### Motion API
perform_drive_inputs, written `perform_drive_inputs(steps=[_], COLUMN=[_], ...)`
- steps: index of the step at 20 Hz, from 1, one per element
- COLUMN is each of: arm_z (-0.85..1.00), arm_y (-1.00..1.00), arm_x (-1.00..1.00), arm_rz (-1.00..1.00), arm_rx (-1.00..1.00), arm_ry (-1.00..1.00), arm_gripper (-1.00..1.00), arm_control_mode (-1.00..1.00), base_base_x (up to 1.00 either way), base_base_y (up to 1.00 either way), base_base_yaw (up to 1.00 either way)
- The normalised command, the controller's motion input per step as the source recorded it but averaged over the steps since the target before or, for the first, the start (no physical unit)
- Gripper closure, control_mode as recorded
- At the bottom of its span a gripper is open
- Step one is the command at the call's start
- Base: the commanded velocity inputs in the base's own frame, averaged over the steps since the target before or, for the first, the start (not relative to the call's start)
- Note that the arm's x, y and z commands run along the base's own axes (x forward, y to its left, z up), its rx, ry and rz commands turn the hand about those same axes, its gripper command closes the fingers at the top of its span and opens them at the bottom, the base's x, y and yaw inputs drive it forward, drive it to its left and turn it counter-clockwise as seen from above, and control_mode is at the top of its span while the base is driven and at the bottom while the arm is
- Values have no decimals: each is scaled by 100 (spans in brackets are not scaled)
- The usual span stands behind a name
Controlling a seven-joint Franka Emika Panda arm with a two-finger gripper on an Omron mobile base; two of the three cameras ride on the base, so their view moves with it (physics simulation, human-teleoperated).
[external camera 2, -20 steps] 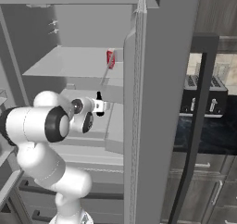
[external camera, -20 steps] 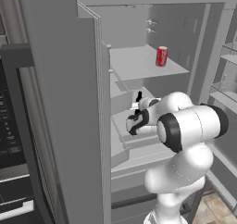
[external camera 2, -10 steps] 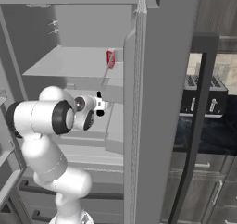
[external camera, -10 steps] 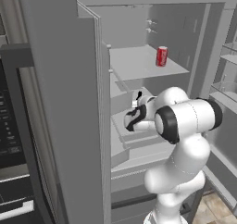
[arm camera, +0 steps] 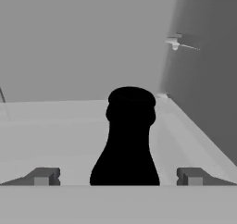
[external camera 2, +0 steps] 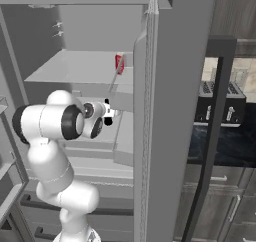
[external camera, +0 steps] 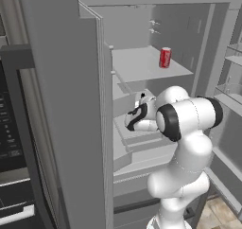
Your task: Open the fridge, grab two sodas, and place both sodas inside the bowl with ice on the dining counter.
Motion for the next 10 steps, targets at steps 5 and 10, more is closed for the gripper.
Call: perform_drive_inputs(steps=[5, 10], arm_z=[-4, -5], arm_y=[0, -1], arm_x=[15, 5], arm_rz=[0, 0], arm_rx=[0, 0], arm_ry=[0, 0], arm_gripper=[100, 100], arm_control_mode=[-100, -100], base_base_x=[0, 0], base_base_y=[0, 0], base_base_yaw=[0, 0])
